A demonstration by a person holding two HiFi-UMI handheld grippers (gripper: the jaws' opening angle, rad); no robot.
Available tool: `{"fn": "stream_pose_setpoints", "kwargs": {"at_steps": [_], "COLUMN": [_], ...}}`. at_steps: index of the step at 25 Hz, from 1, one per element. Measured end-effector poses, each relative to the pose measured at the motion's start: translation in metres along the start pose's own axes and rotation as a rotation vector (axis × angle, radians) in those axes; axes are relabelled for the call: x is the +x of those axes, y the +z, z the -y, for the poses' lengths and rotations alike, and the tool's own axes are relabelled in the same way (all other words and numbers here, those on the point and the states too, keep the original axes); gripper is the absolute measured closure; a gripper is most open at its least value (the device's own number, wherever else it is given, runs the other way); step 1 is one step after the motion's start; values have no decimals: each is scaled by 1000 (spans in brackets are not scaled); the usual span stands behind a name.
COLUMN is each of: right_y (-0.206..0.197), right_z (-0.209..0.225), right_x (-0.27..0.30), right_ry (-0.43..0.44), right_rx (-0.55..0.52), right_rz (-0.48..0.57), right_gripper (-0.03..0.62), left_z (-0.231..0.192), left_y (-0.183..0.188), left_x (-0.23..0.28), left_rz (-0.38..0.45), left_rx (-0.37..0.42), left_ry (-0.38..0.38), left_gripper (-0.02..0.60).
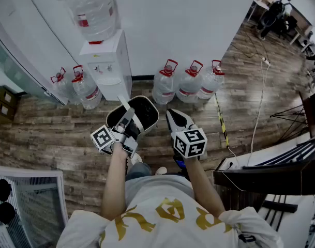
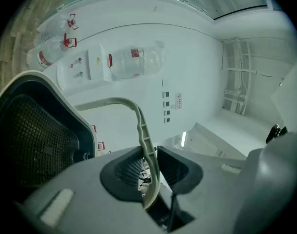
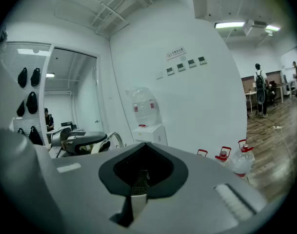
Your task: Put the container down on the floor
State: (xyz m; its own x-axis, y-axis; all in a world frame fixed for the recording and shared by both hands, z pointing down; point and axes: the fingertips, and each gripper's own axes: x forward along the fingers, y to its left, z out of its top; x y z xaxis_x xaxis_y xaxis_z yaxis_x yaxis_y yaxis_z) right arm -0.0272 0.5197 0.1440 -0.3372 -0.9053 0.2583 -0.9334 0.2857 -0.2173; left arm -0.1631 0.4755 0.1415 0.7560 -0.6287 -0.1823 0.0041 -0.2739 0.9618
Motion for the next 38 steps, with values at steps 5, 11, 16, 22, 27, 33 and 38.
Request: {"fn": "stream_pose_setpoints", "kwargs": {"at_steps": [5,11,16,22,27,33,38], "right_y": [2,4,5,6,4,20,45], "right_z": [2,14,26,48,78,122,155], "right_x": [-6,-6,6,35,87,169,224], "right_ry": [10,-18,-34,-49,-68,-89,-139], "right_rx": [-27,-28,-21,-11,-4,47,82], "right_rz": [9,20,17,6,-36,-39,-26], "right_gripper": [572,571,571,571,571,571,571], "left_z": [3,4,-5,-26,-54,-79,-102], "left_y": [-3,-3,6,19,53,114,162], "left_x": [1,11,23,49,88,150,203], "left_rz": [6,10,15,2,22,28,6], "left_rx": [8,9,-3,2,-20,-32,-43], "left_ry": [0,-3,1,13,-1,-50,-51], "left_gripper": [491,492,492,489,482,485,497]}}
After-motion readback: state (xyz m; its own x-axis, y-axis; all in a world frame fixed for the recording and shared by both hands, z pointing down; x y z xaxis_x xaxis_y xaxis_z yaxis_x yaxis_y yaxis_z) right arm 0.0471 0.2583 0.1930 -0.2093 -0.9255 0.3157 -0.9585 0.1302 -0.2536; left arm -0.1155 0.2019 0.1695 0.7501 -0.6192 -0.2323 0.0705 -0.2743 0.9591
